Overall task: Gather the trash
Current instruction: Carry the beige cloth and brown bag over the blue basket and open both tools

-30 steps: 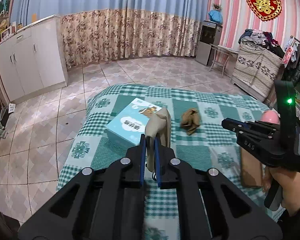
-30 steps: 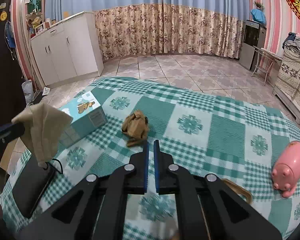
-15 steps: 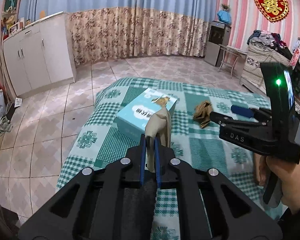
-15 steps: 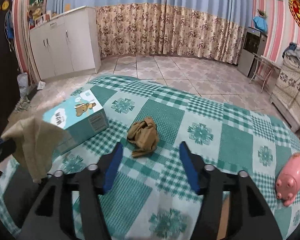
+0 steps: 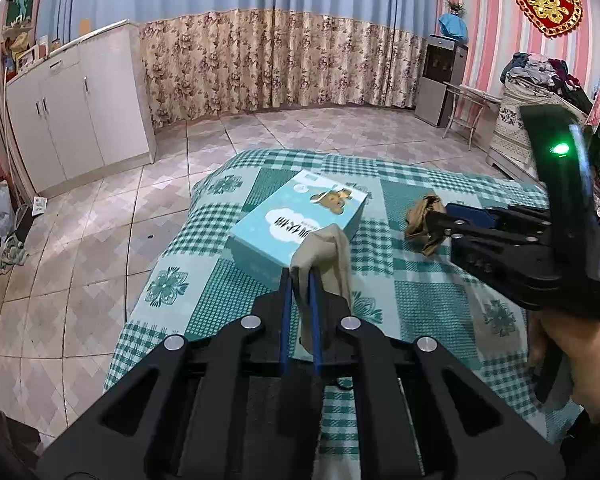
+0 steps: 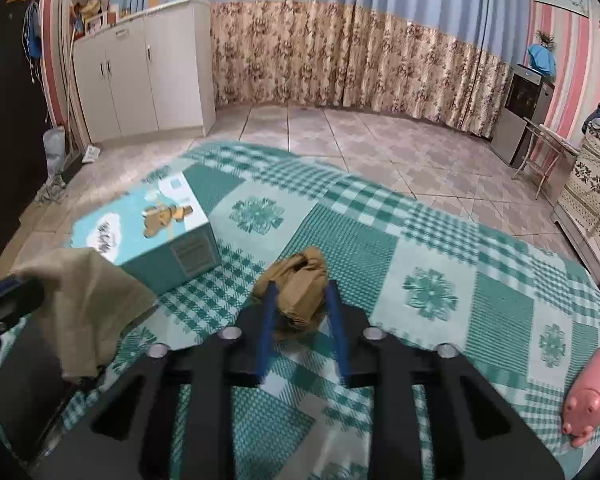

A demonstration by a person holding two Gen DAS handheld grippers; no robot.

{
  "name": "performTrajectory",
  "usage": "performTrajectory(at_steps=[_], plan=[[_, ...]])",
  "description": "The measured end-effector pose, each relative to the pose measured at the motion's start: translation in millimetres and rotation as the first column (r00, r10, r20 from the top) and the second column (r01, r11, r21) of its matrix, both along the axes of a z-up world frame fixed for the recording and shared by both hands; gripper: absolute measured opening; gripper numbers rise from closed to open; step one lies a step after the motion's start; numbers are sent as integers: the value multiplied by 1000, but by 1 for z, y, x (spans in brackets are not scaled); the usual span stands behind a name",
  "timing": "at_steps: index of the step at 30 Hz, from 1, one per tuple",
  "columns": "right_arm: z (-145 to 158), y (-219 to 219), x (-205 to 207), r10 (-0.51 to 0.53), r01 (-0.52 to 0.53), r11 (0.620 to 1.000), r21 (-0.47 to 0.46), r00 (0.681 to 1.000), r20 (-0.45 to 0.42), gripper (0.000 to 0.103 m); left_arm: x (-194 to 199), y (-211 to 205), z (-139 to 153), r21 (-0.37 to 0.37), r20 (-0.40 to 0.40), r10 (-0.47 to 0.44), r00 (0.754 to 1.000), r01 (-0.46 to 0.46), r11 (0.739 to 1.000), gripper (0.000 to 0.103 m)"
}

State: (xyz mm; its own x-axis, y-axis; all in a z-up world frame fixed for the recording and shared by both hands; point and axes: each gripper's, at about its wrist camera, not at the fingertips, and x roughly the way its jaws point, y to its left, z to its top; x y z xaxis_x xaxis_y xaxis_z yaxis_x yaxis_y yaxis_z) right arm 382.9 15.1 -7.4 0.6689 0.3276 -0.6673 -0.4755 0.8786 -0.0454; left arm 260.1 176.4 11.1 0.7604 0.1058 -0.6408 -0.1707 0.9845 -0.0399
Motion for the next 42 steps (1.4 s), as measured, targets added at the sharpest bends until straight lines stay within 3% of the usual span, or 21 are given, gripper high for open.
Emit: performTrajectory(at_steps=[7,12,17,22,28,35,39,40,42], plan=[[33,-44,-43,-8,7,1000,20,997,81,24,-11,-20,20,3,27,-19,999,19,1000,7],[58,-106,-93,-66,58,996,63,990,121,24,-26,-45,43,0,49,-52,997,52,999,7],[74,-185,-151,-179,168,982,86,972,149,24,-46,-99,66,-1,77,-145,986,146,989,7],[83,-272,-206,-324,310,945,101,931,168,24,-61,-180,80,-8,101,-292,951,294,956,7],[77,-391,-269,-527,518,850,100,833,170,24,-81,-303,75,-48,104,-499,860,506,861,7],[60,-515,-329,-706,702,707,83,694,142,24,-103,-449,49,-73,85,-717,692,722,688,7],[47,-553,-346,-755,753,654,71,644,126,24,-110,-507,34,-82,66,-788,612,791,607,7],[45,-562,-350,-766,763,641,77,632,119,24,-113,-525,29,-76,58,-811,583,812,578,7],[41,-574,-355,-783,779,621,83,612,108,24,-119,-547,24,-69,54,-833,551,834,547,7]])
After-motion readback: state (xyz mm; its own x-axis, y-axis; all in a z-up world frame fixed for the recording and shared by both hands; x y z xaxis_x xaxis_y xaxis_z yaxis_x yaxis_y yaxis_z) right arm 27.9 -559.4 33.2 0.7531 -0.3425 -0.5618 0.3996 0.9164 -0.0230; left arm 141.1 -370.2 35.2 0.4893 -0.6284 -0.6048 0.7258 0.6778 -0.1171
